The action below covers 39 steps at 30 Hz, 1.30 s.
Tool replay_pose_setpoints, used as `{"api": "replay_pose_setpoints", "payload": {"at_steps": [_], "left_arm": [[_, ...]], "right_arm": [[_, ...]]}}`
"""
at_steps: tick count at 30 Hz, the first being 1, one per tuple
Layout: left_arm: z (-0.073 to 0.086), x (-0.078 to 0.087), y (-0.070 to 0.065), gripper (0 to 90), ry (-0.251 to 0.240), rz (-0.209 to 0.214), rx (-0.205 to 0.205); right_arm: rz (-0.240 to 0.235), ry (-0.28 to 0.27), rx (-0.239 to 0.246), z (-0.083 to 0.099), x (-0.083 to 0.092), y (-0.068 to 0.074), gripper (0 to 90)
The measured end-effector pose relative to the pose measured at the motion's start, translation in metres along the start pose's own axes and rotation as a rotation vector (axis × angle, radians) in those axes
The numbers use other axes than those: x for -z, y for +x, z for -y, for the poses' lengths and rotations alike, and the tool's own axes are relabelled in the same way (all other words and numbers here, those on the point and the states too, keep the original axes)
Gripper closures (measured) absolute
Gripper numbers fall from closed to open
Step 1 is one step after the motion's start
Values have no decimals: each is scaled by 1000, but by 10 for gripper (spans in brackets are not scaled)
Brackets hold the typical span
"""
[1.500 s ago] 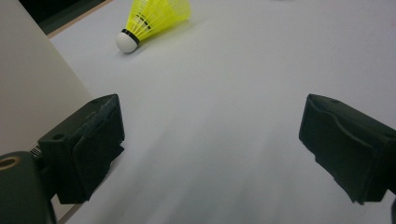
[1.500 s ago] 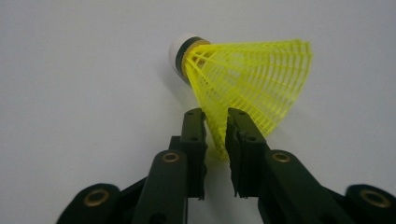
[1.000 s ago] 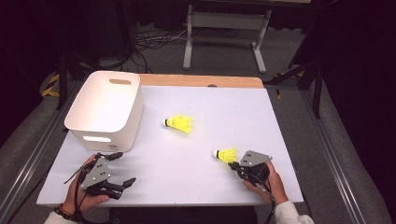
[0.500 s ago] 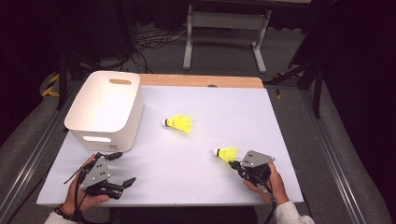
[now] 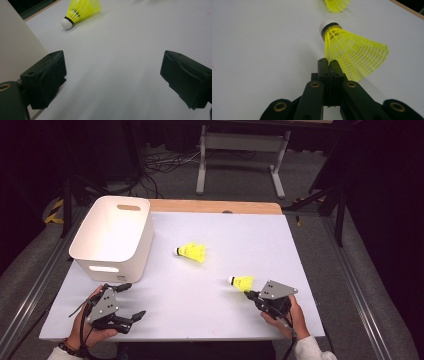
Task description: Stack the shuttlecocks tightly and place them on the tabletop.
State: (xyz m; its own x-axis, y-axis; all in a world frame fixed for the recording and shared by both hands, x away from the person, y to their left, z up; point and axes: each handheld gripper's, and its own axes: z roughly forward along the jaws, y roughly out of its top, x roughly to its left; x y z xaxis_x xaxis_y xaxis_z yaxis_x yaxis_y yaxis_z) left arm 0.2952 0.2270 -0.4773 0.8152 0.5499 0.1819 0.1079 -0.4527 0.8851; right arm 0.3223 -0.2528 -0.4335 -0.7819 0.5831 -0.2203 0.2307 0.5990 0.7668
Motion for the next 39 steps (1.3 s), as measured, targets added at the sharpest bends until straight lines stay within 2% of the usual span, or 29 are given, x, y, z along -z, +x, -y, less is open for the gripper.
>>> {"api": "replay_pose_setpoints", "payload": {"at_steps": [16,27,39], "left_arm": [[0,0,0,75,-3,-5,2],[0,0,0,75,-1,-2,4],[0,-1,0,74,0,-3,9]], "right_arm": [[8,-40,-3,-7,2,-1,900],[13,-50,-1,-13,-2,-4,900],[10,-74,-32,-24,-16,-19,900]]}}
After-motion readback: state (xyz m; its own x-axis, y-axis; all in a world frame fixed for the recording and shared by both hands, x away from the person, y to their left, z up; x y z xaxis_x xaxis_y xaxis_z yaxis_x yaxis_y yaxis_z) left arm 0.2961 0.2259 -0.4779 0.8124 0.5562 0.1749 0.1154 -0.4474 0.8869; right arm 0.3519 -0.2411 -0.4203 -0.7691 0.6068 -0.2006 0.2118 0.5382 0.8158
